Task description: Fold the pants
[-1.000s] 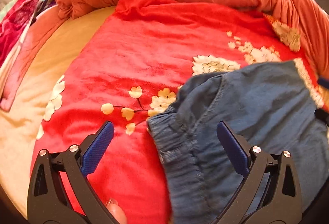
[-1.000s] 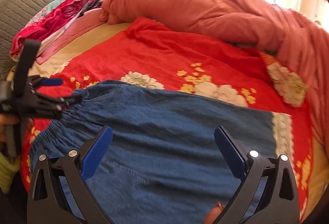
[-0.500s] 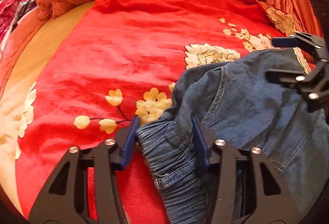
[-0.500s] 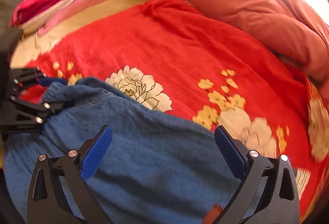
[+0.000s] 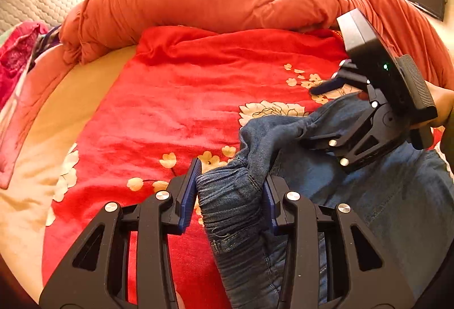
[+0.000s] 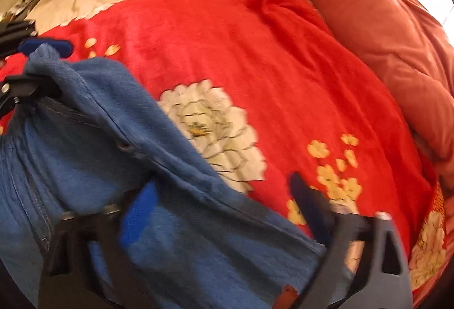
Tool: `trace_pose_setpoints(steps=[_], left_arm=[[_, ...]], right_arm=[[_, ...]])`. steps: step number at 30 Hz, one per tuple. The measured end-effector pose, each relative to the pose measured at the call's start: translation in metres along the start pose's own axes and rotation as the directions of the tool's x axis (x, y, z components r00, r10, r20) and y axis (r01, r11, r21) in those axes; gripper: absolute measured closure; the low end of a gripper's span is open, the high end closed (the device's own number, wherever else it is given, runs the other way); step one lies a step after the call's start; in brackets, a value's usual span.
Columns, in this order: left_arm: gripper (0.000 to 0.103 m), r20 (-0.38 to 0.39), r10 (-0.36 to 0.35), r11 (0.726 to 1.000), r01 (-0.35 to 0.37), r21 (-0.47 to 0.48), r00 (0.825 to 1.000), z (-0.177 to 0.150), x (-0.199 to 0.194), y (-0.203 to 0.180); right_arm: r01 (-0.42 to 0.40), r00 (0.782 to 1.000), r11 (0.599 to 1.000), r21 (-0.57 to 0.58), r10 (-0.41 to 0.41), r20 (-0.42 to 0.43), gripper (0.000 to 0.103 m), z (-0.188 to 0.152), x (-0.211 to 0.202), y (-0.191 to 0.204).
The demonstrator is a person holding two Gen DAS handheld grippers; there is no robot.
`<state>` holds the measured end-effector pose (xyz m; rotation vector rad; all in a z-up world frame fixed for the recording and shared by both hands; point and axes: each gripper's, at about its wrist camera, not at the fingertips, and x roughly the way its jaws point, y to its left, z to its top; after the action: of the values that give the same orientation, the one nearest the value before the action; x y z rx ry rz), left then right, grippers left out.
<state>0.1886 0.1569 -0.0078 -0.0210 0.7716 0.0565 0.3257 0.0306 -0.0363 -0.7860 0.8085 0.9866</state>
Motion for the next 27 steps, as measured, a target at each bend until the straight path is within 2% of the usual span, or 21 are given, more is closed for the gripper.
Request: trace_pose_setpoints(steps=[1,2,3,7,13,17,22,27], left_arm=[[0.072,-0.005,0.003,1.000,-0.003,0.007,1.000,-0.001,0.002,-0.001],[0.072,-0.010,0.011,1.000,-0.011,0.009,1.000,-0.002,0.004,-0.001],[0.072,-0.011,0.014,1.000,-0.013,0.010,1.000,-0.002,0.004,-0.001],[0.072,0.015,0.014,1.000,-0.014,0.003,1.000,-0.002,-0.002,0.002],[0.072,0.061,0.028,0.999,-0.030,0.039,0.998,-0.003,-0.019,-0.004],[0.072,0.107,0.074,0.992,-0.084,0.093,0.992,-0.006,-0.042,-0.018],[0.072,0.154,0.041,0.994,-0.056,0.098,0.987,-0.010,-0.071,-0.025],[0.072,0.185,0.028,0.989,-0.054,0.137,0.982,-0.042,-0.097,-0.041]], right_arm=[[-0.021,1.000,1.000,-0.001,0.021,-0.004,0.050,-0.001,0.002,0.004],[-0.031,1.000,1.000,-0.002,0.031,0.000,0.058,-0.001,0.001,0.008],[-0.046,0.999,0.999,0.006,0.046,0.012,0.071,-0.002,-0.001,0.013],[-0.003,0.997,0.998,0.061,-0.001,0.074,0.090,-0.009,-0.021,0.027],[-0.001,0.983,0.974,0.228,-0.042,0.181,0.091,-0.030,-0.076,0.030],[-0.015,0.969,0.963,0.270,-0.053,0.243,0.091,-0.042,-0.110,0.039],[-0.029,0.958,0.944,0.328,-0.067,0.278,0.092,-0.065,-0.149,0.060],[-0.049,0.953,0.933,0.356,-0.064,0.297,0.092,-0.092,-0.178,0.092]])
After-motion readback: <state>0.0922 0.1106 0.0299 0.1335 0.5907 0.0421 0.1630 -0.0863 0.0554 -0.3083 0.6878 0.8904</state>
